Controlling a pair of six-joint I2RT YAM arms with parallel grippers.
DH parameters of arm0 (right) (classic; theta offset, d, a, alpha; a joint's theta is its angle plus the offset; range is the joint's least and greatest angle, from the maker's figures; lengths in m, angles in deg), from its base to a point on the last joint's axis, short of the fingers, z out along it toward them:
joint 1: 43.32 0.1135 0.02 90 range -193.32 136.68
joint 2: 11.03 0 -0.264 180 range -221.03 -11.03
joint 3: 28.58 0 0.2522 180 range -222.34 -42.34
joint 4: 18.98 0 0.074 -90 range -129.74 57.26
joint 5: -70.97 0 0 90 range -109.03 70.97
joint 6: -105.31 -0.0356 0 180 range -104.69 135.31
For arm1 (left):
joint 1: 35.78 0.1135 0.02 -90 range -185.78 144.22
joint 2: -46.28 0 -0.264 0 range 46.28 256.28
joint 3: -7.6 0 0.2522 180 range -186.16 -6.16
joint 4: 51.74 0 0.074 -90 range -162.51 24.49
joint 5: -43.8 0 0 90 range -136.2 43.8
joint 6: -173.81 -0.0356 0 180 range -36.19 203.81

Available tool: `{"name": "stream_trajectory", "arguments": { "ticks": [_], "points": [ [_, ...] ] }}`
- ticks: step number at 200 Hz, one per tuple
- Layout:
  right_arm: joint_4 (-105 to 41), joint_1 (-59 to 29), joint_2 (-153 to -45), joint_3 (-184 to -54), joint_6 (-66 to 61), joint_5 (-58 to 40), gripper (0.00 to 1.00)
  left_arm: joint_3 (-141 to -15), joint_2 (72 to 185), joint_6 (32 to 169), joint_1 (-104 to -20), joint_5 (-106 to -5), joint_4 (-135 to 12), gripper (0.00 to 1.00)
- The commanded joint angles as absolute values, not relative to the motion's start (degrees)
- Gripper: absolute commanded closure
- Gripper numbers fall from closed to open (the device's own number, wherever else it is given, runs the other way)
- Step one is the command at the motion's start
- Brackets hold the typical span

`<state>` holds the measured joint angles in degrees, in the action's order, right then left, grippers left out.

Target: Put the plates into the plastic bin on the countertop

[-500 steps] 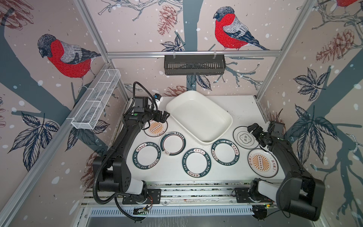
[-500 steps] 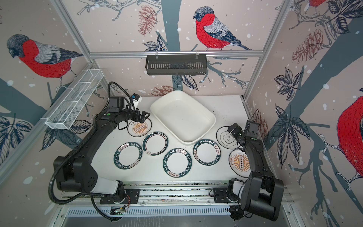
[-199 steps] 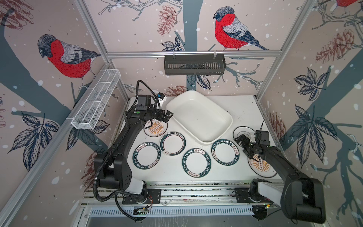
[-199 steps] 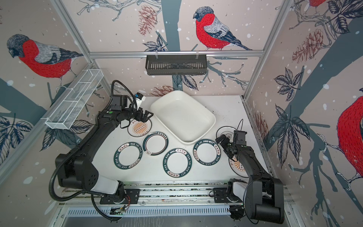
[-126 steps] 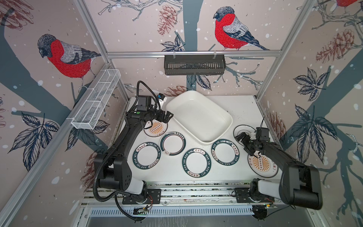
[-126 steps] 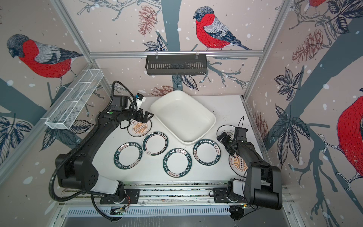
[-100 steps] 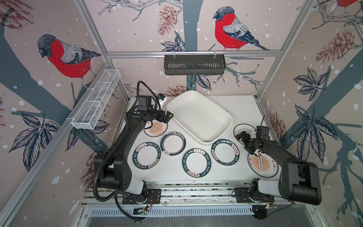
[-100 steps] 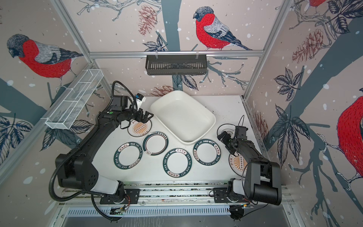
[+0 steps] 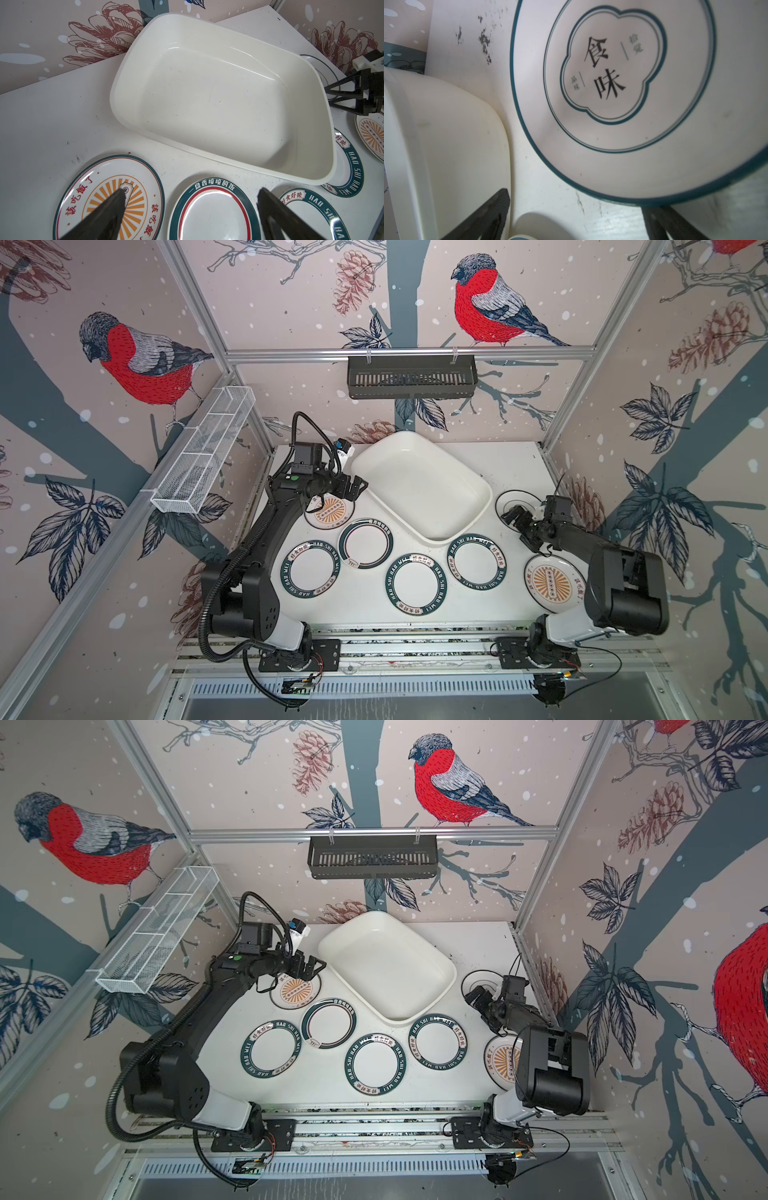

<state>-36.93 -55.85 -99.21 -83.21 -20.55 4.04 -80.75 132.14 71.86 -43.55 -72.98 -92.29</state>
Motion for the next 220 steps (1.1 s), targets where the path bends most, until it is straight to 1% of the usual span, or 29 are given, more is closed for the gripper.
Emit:
{"name": "stream_trajectory", "arguments": {
  "ticks": [1, 24, 63, 97, 123, 155, 204, 220],
  "points": [
    [-38.68, -56.81, -100.86, -83.54, -18.80, 5.40, 0.00, -80.69, 132.32, 71.33, -43.69, -73.27, -92.05, 0.02],
    [-38.93, -58.15, -98.64, -81.59, -18.24, 5.66, 0.00, -80.86, 132.32, 71.07, -43.69, -72.97, -91.96, 0.02],
    [-39.84, -63.96, -93.58, -79.03, -17.60, 8.33, 0.00, -81.18, 132.32, 70.41, -43.69, -73.39, -92.40, 0.02],
    [-37.28, -71.02, -92.10, -76.83, -18.00, 14.21, 0.00, -80.87, 132.19, 70.02, -43.78, -74.00, -92.49, 0.02],
    [-33.82, -75.35, -93.67, -76.36, -19.73, 19.29, 0.05, -80.95, 132.24, 69.76, -43.71, -74.23, -92.56, 0.02],
    [-31.05, -76.56, -96.49, -78.02, -21.51, 21.67, 0.09, -80.96, 131.71, 69.44, -43.82, -73.99, -92.49, 0.02],
    [-25.65, -76.70, -99.54, -78.45, -25.64, 19.93, 0.12, -81.05, 131.49, 69.07, -43.87, -73.88, -92.69, 0.02],
    [-24.31, -76.71, -101.23, -78.91, -25.83, 20.14, 0.17, -80.88, 131.36, 68.89, -43.87, -73.71, -92.78, 0.02]
  ]
}}
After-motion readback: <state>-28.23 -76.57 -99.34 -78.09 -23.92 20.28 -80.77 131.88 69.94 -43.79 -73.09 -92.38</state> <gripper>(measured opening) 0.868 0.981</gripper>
